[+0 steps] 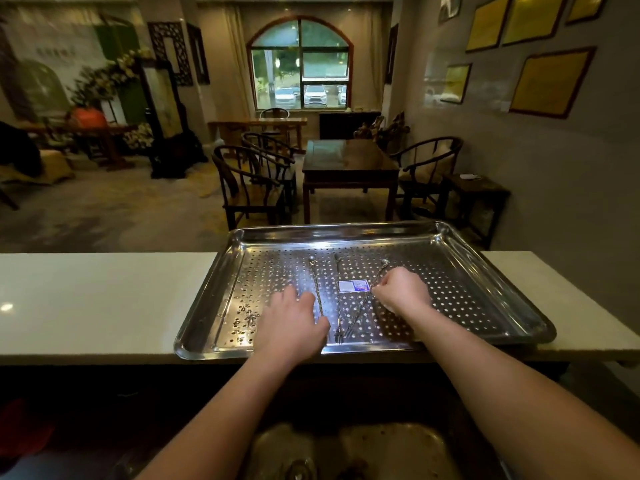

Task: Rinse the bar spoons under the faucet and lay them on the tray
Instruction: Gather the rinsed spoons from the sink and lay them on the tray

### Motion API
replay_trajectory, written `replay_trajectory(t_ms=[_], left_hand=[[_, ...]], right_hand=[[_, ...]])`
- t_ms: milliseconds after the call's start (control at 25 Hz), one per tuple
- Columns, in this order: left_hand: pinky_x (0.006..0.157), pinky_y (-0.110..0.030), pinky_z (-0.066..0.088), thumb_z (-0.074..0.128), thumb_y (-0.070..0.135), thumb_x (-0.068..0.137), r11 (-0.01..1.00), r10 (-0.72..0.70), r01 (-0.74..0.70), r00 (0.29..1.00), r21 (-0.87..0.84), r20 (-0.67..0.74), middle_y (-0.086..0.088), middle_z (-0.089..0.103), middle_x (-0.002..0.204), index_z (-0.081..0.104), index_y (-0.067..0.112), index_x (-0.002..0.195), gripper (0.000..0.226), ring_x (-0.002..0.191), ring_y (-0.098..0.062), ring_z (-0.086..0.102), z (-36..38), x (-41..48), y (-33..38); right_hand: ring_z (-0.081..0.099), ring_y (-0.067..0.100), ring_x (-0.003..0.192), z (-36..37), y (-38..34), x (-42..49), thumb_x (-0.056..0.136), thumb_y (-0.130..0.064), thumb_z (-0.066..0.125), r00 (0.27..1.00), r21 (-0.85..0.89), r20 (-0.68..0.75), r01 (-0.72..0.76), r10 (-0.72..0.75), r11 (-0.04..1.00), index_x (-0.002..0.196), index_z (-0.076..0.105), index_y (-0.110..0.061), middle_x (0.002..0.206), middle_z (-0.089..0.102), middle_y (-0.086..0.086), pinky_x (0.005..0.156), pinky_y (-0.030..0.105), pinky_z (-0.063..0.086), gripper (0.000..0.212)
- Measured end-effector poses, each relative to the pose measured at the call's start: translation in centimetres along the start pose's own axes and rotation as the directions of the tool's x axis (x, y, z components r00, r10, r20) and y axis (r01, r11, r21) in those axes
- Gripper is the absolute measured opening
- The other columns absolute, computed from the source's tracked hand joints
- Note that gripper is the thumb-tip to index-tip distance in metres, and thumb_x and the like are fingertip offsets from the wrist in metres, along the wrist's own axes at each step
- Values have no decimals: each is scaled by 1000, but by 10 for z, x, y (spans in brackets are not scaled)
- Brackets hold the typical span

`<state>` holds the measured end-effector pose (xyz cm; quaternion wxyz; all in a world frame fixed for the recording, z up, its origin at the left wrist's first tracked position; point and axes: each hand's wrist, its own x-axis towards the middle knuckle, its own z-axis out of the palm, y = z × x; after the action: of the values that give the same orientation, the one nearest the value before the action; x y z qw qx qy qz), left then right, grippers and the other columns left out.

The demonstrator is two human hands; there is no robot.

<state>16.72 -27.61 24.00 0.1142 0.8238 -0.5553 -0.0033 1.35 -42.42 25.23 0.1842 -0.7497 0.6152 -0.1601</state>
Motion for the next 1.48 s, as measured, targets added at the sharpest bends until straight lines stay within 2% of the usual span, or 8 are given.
replay_trajectory(t_ms=[200, 360, 440, 680, 880, 1080, 1280, 1480], left_hand=[[95, -46, 44, 39, 50, 86, 1000, 24, -24, 999, -17, 42, -6, 48, 127, 50, 20, 123, 49, 116, -26, 43, -3, 2, 1], [101, -47, 40, 38, 47, 86, 998, 52, -45, 979, -43, 195, -7, 48, 137, 44, 24, 136, 55, 125, -30, 41, -4, 10, 3], [100, -46, 39, 39, 48, 86, 999, 49, -49, 969, -9, 241, -7, 50, 136, 45, 26, 135, 54, 125, -31, 42, -5, 17, 3], [91, -43, 48, 49, 59, 86, 996, 51, -64, 982, 64, 183, -5, 58, 117, 60, 21, 110, 46, 112, -28, 51, -4, 34, 6], [87, -40, 46, 56, 50, 82, 989, 71, -86, 989, 116, 131, -5, 56, 116, 64, 20, 107, 40, 112, -27, 49, 0, 33, 6], [90, -41, 46, 58, 42, 83, 993, 38, -51, 992, 110, 117, -8, 53, 116, 65, 17, 103, 33, 115, -28, 44, -3, 33, -2], [68, -33, 45, 59, 30, 81, 993, 37, -51, 991, 109, 126, -10, 67, 97, 60, 15, 78, 15, 94, -30, 60, -3, 33, 3], [68, -32, 46, 58, 28, 82, 994, 48, -62, 988, 93, 147, -10, 67, 96, 53, 17, 76, 14, 92, -30, 62, -3, 35, 2]], right_hand=[[63, 17, 71, 14, -26, -8, 85, -34, 68, 989, -41, 66, 134, -132, 990, 82, 75, -15, 79, 73, 2, 59, 27, 44, 20], [66, 23, 77, 32, -53, -18, 80, -47, 71, 975, -133, 83, 215, -206, 967, 80, 71, -16, 78, 71, 3, 62, 30, 49, 31], [67, 27, 84, 39, -54, -17, 81, -40, 70, 976, -191, 83, 213, -201, 958, 86, 68, -17, 85, 69, 5, 64, 30, 48, 24], [65, 29, 80, 34, -36, -9, 83, -24, 67, 978, -233, 112, 199, -178, 952, 72, 61, -15, 76, 62, 7, 63, 30, 47, 15], [65, 29, 77, 27, -27, -4, 80, -16, 65, 974, -225, 128, 212, -187, 951, 71, 62, -13, 72, 61, 7, 62, 30, 46, 10], [61, 31, 75, 31, -33, -6, 78, -7, 60, 974, -207, 120, 216, -194, 954, 69, 58, -12, 67, 55, 6, 61, 31, 46, 11], [62, 31, 72, 37, -36, -8, 75, -6, 56, 975, -188, 95, 214, -199, 958, 76, 66, -8, 70, 60, 11, 60, 30, 48, 10], [67, 31, 77, 42, -39, -9, 73, -10, 61, 977, -150, 104, 201, -187, 968, 77, 71, -8, 72, 65, 11, 63, 32, 52, 11]])
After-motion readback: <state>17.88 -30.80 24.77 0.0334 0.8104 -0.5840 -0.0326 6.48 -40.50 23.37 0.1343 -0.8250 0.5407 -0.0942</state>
